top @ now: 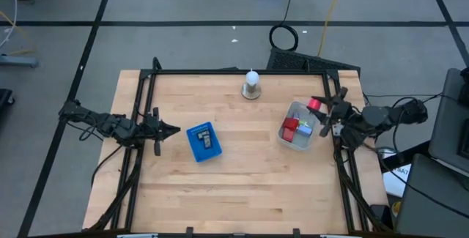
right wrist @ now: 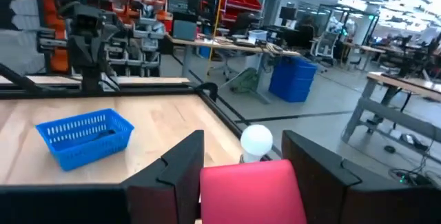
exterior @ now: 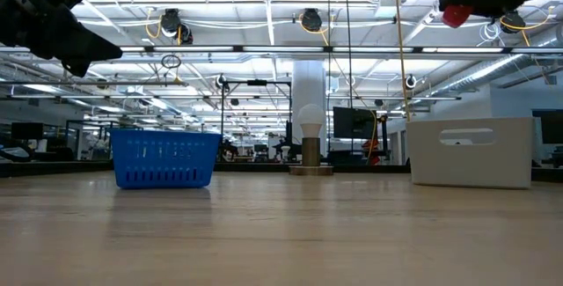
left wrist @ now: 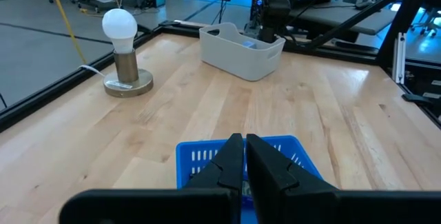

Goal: Pick & Place Office items
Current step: Put the pink charger adapter into the gray bin

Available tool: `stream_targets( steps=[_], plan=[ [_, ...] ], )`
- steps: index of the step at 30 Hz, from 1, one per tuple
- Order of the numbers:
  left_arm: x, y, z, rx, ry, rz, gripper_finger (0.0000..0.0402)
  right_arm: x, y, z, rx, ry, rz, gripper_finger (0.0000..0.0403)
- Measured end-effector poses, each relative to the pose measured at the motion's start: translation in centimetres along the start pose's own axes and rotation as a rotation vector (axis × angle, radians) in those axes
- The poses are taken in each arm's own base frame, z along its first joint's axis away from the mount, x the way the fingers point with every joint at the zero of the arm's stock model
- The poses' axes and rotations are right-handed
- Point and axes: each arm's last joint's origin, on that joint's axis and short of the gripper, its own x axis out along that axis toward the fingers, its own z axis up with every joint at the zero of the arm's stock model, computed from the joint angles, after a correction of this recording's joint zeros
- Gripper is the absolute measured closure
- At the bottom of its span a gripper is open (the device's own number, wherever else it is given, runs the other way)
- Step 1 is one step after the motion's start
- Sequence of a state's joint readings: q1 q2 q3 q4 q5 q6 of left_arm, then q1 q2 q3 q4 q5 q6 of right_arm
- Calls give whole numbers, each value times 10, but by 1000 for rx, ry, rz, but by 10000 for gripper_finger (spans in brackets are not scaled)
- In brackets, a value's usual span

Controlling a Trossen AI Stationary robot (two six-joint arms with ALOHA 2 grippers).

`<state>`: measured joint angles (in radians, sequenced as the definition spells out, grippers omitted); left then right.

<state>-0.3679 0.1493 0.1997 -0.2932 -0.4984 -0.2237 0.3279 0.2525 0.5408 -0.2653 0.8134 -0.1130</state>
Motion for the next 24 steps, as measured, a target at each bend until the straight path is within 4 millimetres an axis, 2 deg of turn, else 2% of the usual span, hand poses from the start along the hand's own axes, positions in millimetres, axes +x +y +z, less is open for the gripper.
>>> stream_targets(
  steps=[3, 8, 11, 17, 24],
  plan=[
    [0, 0, 0, 0, -1, 0, 380, -4, -3, -9, 25, -4, 18, 234],
    [0, 0, 0, 1, -4, -1, 380, -9, 2, -24, 31, -42, 262, 234],
    [0, 0, 1, 1, -6, -2, 380, -8, 7, -38, 17, -37, 318, 234],
    [0, 0, 1, 1, -6, -2, 380, 1, 17, -63, 4, -50, 301, 234],
    [0, 0, 1, 0, -6, -1, 380, 7, 9, -73, 34, -48, 92, 234]
  ],
)
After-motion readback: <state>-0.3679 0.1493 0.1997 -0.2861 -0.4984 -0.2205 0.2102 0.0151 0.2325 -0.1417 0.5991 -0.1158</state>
